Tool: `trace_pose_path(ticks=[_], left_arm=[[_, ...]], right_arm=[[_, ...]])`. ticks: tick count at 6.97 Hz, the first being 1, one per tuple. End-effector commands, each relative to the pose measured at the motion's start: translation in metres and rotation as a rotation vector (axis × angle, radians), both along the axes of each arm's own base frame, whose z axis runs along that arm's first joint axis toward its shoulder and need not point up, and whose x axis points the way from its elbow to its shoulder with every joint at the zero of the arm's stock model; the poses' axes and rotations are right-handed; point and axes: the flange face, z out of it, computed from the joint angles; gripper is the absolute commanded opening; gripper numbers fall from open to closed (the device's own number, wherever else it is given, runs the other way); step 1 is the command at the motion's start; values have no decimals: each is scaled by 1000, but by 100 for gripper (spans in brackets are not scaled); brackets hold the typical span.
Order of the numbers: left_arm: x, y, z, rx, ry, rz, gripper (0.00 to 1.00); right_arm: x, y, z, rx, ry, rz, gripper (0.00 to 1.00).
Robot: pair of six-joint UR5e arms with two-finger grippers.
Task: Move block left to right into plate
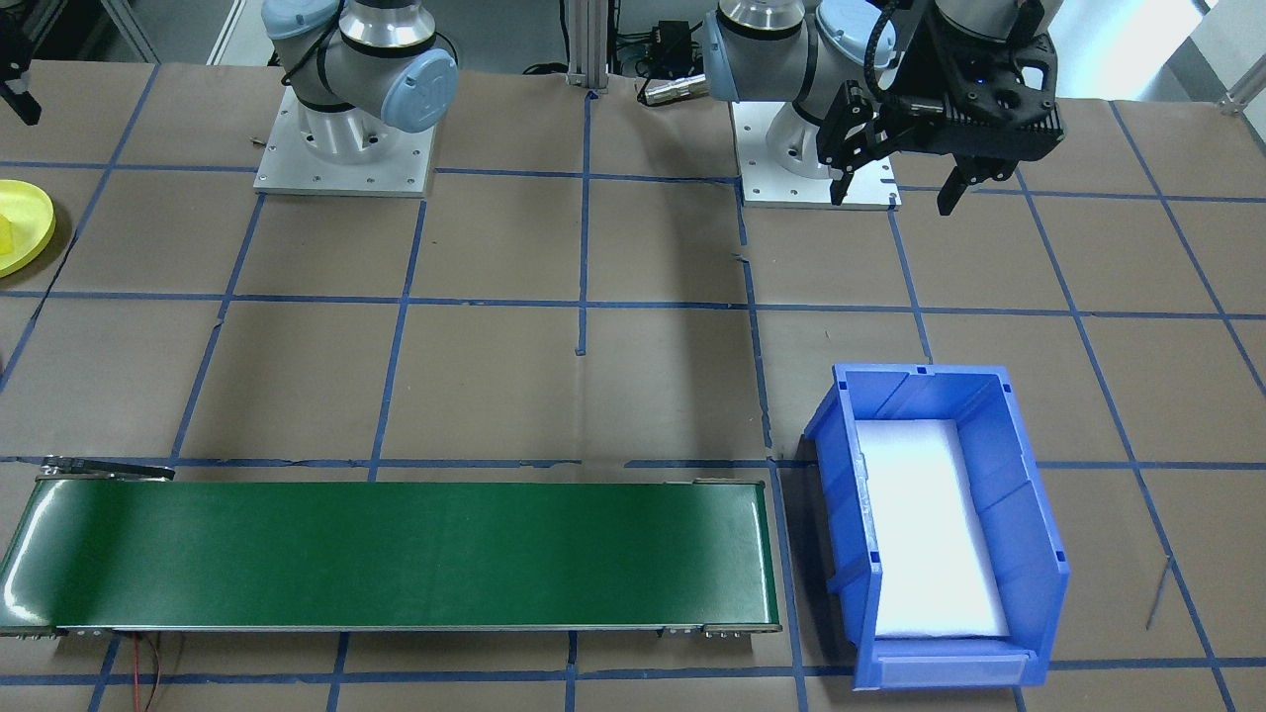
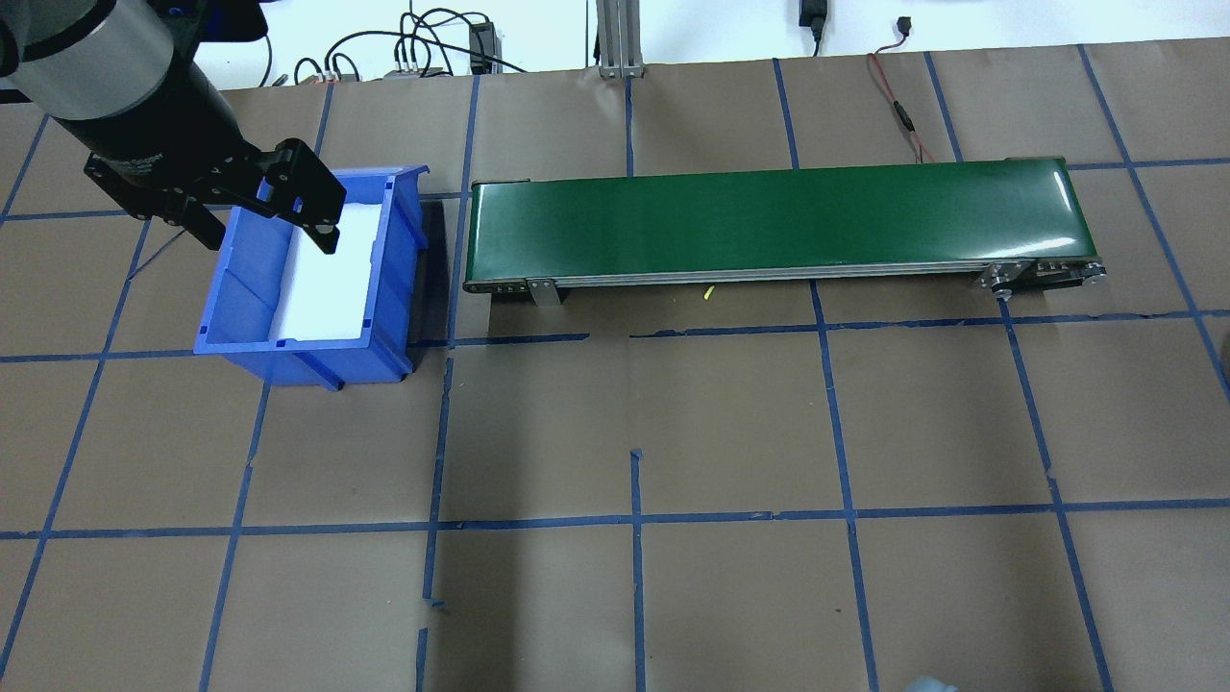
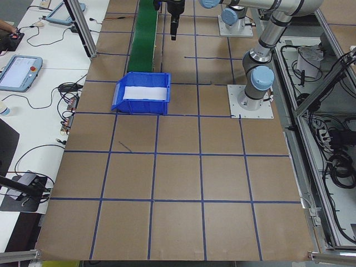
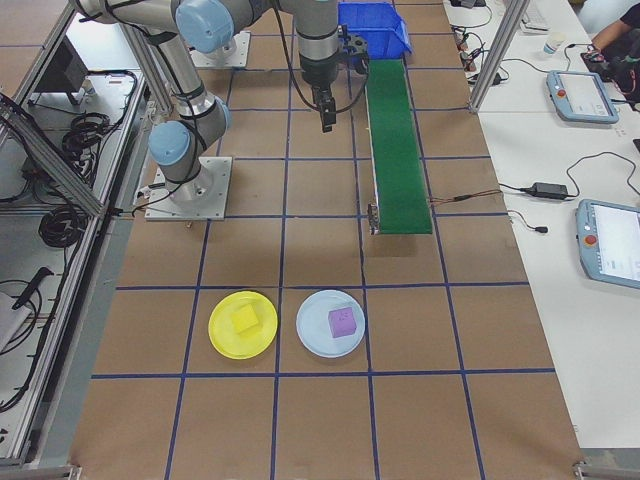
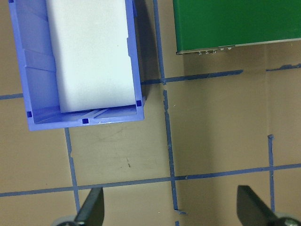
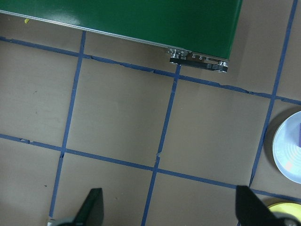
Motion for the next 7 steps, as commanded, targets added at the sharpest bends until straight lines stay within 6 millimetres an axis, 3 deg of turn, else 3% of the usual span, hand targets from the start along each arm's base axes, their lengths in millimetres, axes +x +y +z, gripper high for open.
trace_pose_path(ticks=[1, 3, 4, 6, 7], left_arm=[[1, 0, 0, 0, 0, 0, 100], [1, 0, 0, 0, 0, -1, 100], [1, 0, -1, 1, 0, 0, 100], [1, 0, 0, 0, 0, 0, 100], [1, 0, 0, 0, 0, 0, 100]], right_arm=[[73, 3, 13, -18, -4, -50, 100], [165, 7, 10, -2, -31, -126, 100], [208, 14, 8, 10, -36, -270, 100], [261, 9, -2, -22, -42, -283, 100], [263, 9, -3, -25, -9, -297, 100]])
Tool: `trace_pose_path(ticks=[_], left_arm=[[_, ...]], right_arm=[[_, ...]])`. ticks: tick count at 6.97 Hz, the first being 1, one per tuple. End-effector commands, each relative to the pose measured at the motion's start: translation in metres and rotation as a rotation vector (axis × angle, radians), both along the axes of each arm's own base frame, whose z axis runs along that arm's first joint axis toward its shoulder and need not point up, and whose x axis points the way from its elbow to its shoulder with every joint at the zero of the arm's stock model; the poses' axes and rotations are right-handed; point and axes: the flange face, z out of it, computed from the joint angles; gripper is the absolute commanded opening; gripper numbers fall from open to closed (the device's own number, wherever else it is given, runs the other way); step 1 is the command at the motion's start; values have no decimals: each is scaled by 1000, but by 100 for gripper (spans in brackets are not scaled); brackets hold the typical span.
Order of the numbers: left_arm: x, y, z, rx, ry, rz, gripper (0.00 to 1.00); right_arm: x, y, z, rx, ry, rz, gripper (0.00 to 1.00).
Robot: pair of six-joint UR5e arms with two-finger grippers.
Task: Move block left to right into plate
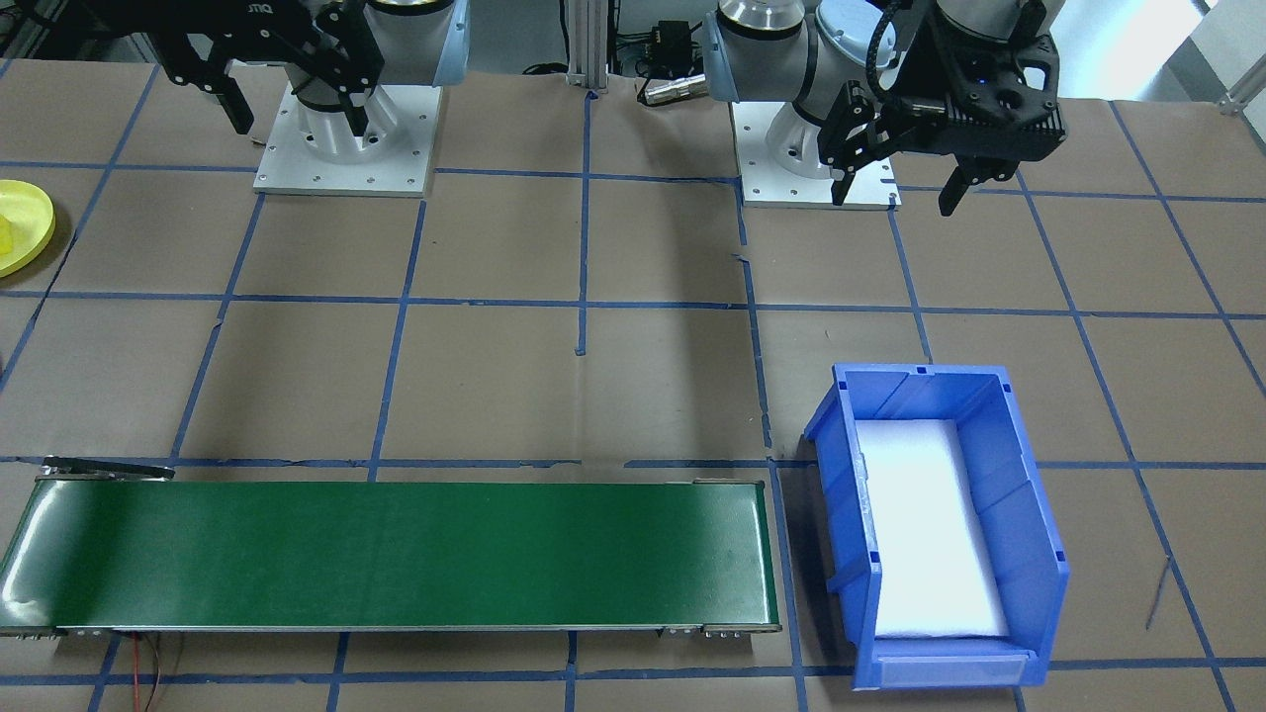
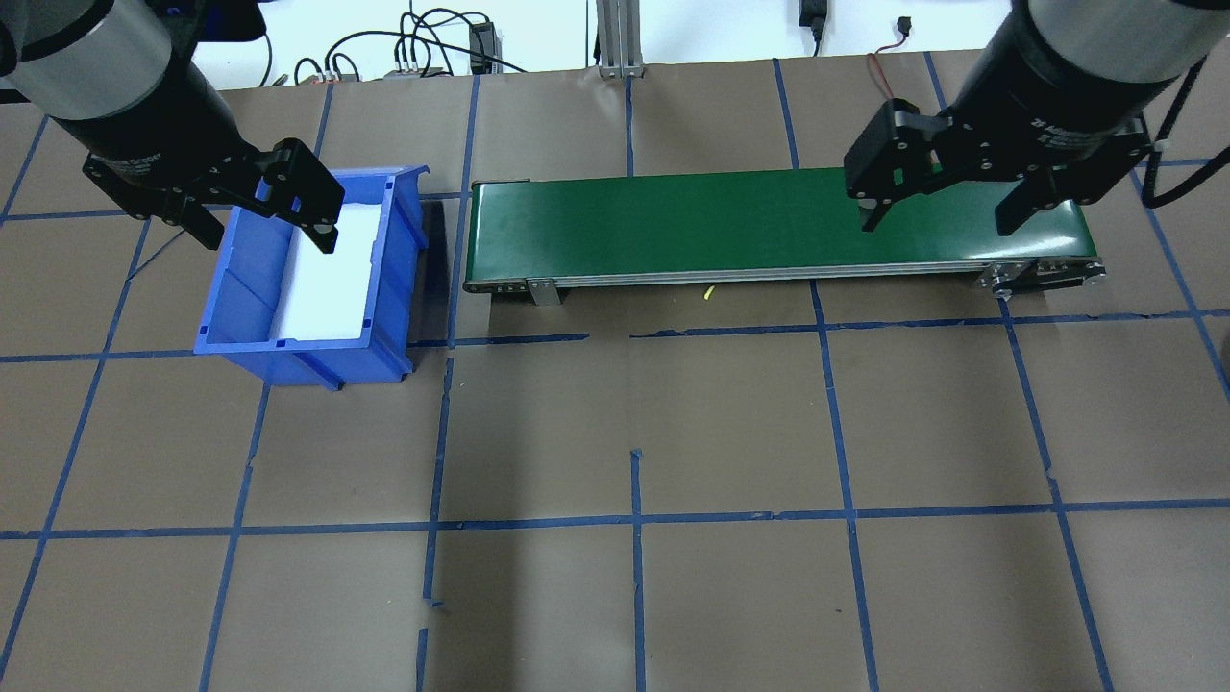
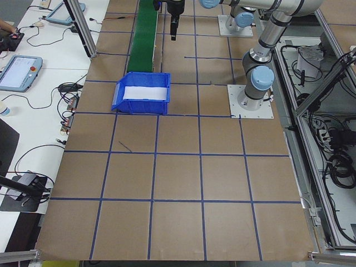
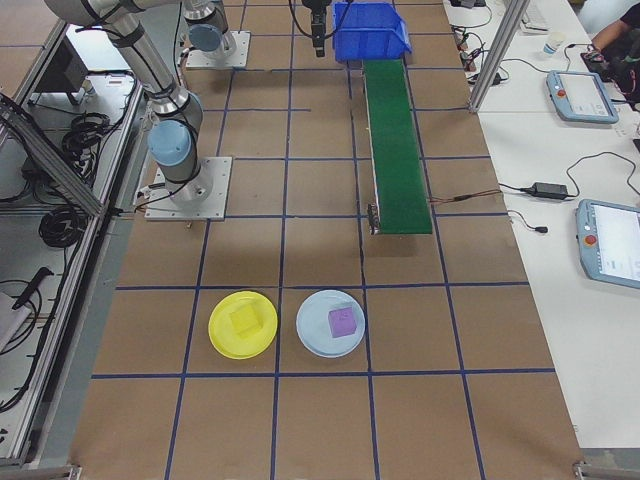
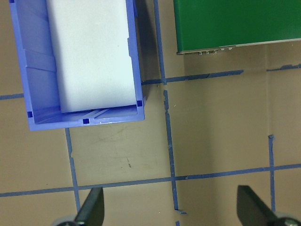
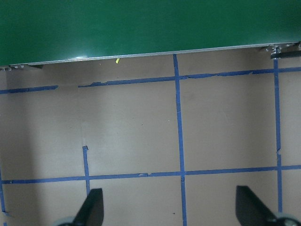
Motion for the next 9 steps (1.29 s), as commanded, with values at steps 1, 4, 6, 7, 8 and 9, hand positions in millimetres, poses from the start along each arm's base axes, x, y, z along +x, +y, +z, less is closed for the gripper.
trace_pose_path(ticks=[1, 4, 6, 7, 8, 9], left_arm=[[0, 0, 0, 0, 0, 0, 100], [-1, 0, -1, 2, 0, -1, 100], [0, 0, -1, 3, -1, 0, 100], [-1, 0, 0, 2, 0, 0, 100], [-1, 0, -1, 3, 0, 0, 100], [-1, 0, -1, 3, 0, 0, 100]], right_arm=[[15, 0, -7, 1, 18, -4, 100], [11, -19, -49, 37, 78, -14, 100], [1, -51, -40, 9, 73, -47, 100], [-4, -80, -31, 9, 63, -58, 100], [-4, -97, -25, 13, 62, -55, 100], [-8, -98, -29, 36, 64, -59, 100]])
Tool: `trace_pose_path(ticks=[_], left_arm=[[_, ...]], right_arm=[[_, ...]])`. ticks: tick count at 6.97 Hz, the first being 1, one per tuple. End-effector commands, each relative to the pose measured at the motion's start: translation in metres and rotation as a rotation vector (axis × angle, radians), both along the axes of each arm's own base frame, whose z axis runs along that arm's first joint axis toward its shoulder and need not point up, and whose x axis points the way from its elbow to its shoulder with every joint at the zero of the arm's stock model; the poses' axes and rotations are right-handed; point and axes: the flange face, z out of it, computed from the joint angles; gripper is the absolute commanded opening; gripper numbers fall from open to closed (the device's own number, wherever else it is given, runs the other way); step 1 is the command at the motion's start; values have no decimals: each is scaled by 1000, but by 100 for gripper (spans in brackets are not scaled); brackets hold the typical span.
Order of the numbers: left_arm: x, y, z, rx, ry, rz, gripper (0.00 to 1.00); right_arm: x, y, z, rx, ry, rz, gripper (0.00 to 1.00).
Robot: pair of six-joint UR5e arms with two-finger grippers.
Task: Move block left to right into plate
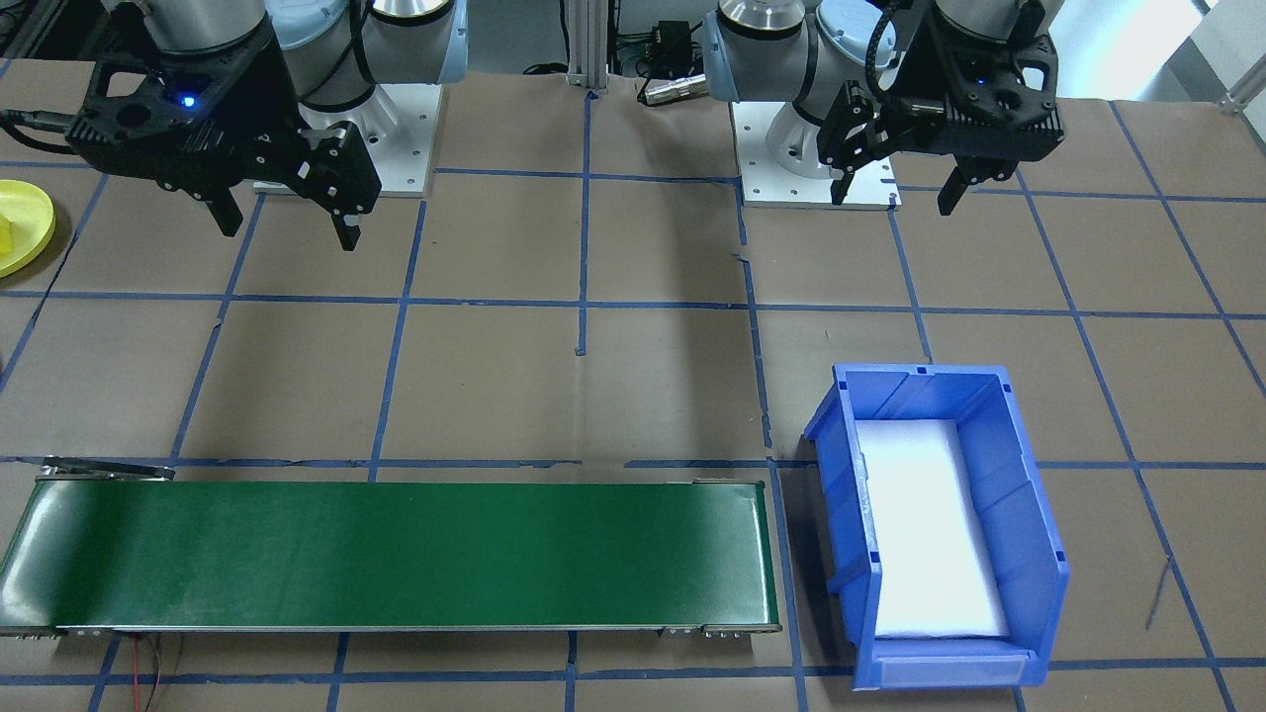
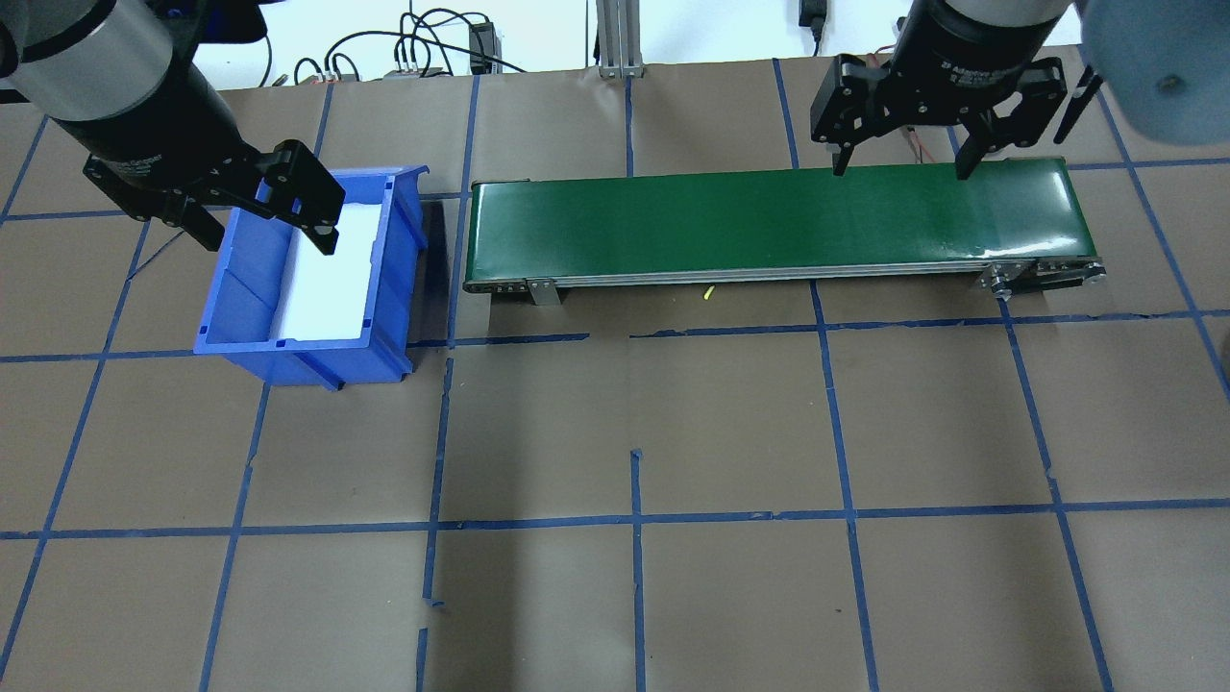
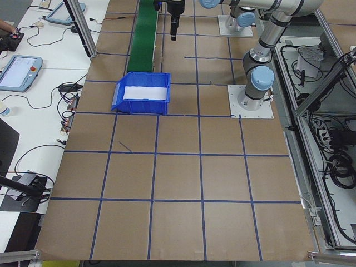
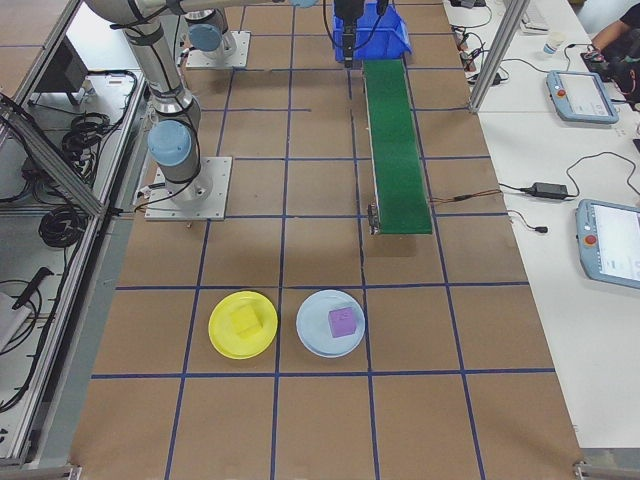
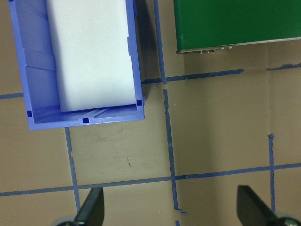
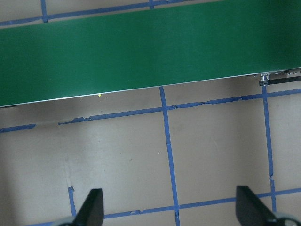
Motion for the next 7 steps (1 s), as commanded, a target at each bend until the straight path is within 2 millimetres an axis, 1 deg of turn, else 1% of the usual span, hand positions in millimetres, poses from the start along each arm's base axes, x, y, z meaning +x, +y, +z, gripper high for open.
trace_pose_path(ticks=[1, 2, 3, 4, 5, 7], left_arm=[[0, 0, 1, -1, 0, 0, 100], [0, 0, 1, -1, 0, 0, 100], [0, 0, 0, 0, -1, 0, 100], [0, 0, 1, -3, 0, 2, 100], [0, 0, 2, -1, -2, 15, 100], [3, -1, 4, -1, -7, 26, 100]], right_arm=[[-3, -5, 0, 36, -1, -3, 100], [6, -2, -1, 40, -23, 12, 100], [9, -2, -6, 46, -43, 15, 100], [6, -1, -8, 45, -28, 16, 100], [7, 3, -4, 39, -27, 17, 100], [6, 3, -4, 40, -27, 14, 100]])
